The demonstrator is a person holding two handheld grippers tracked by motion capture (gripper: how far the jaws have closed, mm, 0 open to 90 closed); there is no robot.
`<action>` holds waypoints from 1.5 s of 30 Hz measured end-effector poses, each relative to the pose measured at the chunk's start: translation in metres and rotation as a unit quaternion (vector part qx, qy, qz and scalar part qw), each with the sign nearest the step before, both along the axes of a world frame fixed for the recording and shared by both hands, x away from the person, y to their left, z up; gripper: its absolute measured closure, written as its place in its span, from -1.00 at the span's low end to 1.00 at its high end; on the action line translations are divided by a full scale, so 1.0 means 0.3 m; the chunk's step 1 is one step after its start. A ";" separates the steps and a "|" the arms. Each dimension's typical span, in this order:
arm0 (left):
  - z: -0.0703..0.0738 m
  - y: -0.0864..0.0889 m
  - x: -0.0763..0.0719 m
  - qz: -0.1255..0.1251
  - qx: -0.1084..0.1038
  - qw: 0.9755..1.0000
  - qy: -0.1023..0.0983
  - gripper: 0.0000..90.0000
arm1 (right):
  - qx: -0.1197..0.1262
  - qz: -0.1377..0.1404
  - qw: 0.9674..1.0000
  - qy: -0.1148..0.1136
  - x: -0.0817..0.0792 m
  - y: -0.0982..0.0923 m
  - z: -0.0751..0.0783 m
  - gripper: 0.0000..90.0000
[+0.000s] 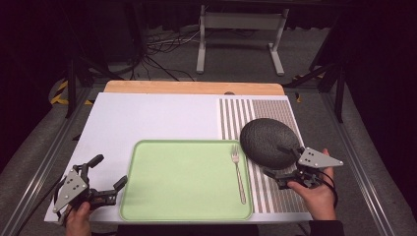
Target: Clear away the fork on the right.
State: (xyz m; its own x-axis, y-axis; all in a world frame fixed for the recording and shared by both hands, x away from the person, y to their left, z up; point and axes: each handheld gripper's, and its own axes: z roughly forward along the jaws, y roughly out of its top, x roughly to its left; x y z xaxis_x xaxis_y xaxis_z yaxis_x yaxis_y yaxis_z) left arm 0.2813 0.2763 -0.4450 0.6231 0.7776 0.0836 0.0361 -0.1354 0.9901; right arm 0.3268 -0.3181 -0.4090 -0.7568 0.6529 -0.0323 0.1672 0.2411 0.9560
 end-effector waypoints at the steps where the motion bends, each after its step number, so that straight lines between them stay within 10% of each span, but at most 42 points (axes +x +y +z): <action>1: 0.000 0.000 0.000 0.000 0.000 1.000 0.000 -0.97 | 0.001 -0.003 1.000 0.000 -0.002 -0.007 -0.009 -0.87; 32: 0.003 0.003 0.000 -0.005 -0.002 1.000 -0.003 -0.97 | -0.033 0.006 0.999 0.023 -0.042 -0.053 -0.143 -0.97; 45: 0.003 0.004 0.000 -0.003 -0.002 1.000 -0.003 -0.97 | -0.005 -0.018 0.999 0.039 -0.037 -0.068 -0.143 -0.97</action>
State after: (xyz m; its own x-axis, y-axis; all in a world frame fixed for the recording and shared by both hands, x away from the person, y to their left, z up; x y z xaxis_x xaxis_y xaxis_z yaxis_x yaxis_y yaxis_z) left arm 0.2815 0.2773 -0.4441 0.6271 0.7745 0.0833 0.0300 -0.1309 0.9909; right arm 0.3156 -0.3386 -0.4520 -0.7331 0.6798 0.0201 0.2504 0.2424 0.9373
